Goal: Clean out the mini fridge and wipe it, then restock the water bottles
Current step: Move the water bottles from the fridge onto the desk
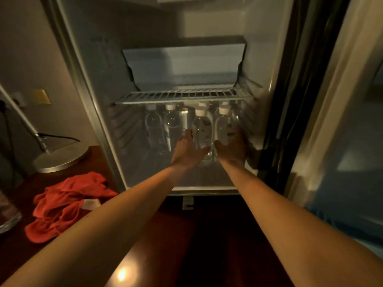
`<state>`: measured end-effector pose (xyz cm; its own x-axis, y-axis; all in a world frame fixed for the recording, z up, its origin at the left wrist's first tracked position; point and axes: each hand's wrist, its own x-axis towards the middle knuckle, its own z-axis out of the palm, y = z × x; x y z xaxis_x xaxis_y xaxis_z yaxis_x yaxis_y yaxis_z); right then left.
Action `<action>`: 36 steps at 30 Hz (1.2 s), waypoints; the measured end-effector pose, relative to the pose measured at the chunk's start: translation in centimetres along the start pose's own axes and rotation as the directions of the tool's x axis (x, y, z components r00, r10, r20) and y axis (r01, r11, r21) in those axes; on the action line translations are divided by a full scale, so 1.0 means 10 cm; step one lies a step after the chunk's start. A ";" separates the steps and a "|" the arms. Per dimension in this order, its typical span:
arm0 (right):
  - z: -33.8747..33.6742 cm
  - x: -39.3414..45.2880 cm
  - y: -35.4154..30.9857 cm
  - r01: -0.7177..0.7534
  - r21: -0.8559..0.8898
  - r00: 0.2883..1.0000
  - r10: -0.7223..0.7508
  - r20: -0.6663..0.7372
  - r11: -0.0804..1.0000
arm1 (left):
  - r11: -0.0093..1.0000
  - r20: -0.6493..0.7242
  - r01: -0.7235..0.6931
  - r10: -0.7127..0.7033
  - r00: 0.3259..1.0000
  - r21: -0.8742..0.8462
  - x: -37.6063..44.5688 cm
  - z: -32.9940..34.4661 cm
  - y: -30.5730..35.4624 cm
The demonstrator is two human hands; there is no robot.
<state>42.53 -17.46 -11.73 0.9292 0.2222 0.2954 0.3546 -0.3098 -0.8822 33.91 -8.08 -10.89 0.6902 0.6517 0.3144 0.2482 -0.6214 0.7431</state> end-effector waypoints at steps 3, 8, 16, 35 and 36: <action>0.08 0.07 0.03 -0.007 -0.002 1.000 0.007 -0.016 1.000 | 0.999 -0.017 0.014 -0.015 1.000 -0.034 0.12 0.10 -0.03; 0.09 0.06 0.13 0.064 -0.035 0.997 -0.065 -0.030 0.997 | 0.996 -0.057 -0.004 -0.001 0.998 -0.090 0.12 0.11 -0.09; -0.11 -0.43 -0.02 0.194 0.027 0.981 -0.194 0.017 0.981 | 0.993 -0.066 0.000 -0.007 0.998 -0.118 -0.37 -0.30 -0.14; 1.16 -3.02 -1.47 0.375 0.307 0.749 -0.481 0.455 0.875 | 0.971 -0.470 0.207 -0.128 0.873 0.119 -2.62 -3.18 -1.49; 1.28 -3.10 -1.52 0.365 0.312 0.737 -0.477 0.478 0.877 | 0.968 -0.484 0.224 -0.143 0.863 0.113 -2.69 -3.30 -1.58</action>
<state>7.00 -7.81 -12.23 0.4657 0.7540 0.4633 0.6179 0.0978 -0.7802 -10.99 -1.46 -11.58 0.2310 0.8622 0.4509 0.4714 -0.5046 0.7233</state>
